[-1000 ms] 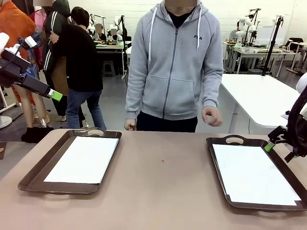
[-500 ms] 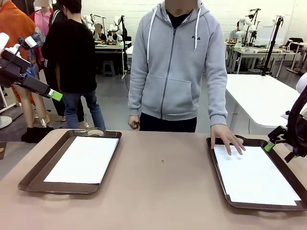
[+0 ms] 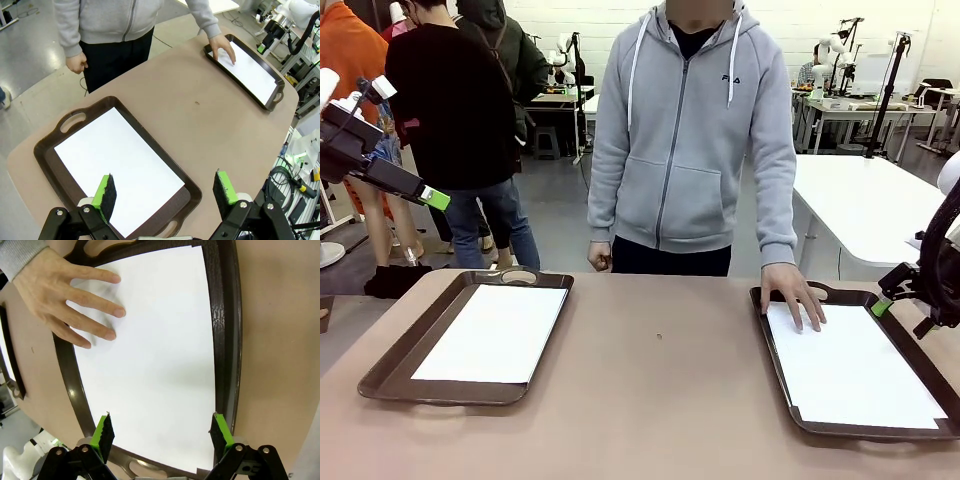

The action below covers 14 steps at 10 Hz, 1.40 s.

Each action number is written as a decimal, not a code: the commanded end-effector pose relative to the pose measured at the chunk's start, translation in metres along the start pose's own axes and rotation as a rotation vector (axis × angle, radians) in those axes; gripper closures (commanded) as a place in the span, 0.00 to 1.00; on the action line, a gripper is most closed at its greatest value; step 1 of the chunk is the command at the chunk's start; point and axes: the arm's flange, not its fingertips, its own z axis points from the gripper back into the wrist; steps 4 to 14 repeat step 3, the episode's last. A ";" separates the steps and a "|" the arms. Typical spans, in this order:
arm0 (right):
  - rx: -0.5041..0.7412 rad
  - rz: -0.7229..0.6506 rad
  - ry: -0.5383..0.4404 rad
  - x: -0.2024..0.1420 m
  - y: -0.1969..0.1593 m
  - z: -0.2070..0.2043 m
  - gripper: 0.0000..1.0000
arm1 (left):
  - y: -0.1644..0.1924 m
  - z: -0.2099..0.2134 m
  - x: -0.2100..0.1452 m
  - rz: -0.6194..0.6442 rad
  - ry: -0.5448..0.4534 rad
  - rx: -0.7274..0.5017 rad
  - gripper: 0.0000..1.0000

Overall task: Sort the A4 documents.
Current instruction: Place the A4 Paper in the designated Handle tray.

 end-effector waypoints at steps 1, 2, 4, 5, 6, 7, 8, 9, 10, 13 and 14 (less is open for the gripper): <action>-0.005 0.003 0.001 0.000 -0.001 0.000 0.00 | -0.001 0.000 0.000 -0.002 0.004 0.005 0.00; -0.005 0.003 0.001 0.000 -0.001 0.000 0.00 | -0.001 0.000 0.000 -0.002 0.004 0.005 0.00; -0.005 0.003 0.001 0.000 -0.001 0.000 0.00 | -0.001 0.000 0.000 -0.002 0.004 0.005 0.00; -0.005 0.003 0.001 0.000 -0.001 0.000 0.00 | -0.001 0.000 0.000 -0.002 0.004 0.005 0.00; -0.005 0.003 0.001 0.000 -0.001 0.000 0.00 | -0.001 0.000 0.000 -0.002 0.004 0.005 0.00; -0.005 0.003 0.001 0.000 -0.001 0.000 0.00 | -0.001 0.000 0.000 -0.002 0.004 0.005 0.00; -0.005 0.003 0.001 0.000 -0.001 0.000 0.00 | -0.001 0.000 0.000 -0.002 0.004 0.005 0.00; -0.005 0.003 0.001 0.000 -0.001 0.000 0.00 | -0.001 0.000 0.000 -0.002 0.004 0.005 0.00; -0.005 0.003 0.001 0.000 -0.001 0.000 0.00 | -0.001 0.000 0.000 -0.002 0.004 0.005 0.00; -0.005 0.003 0.001 0.000 -0.001 0.000 0.00 | -0.001 0.000 0.000 -0.002 0.004 0.005 0.00; -0.005 0.003 0.001 0.000 -0.001 0.000 0.00 | -0.001 0.000 0.000 -0.002 0.004 0.005 0.00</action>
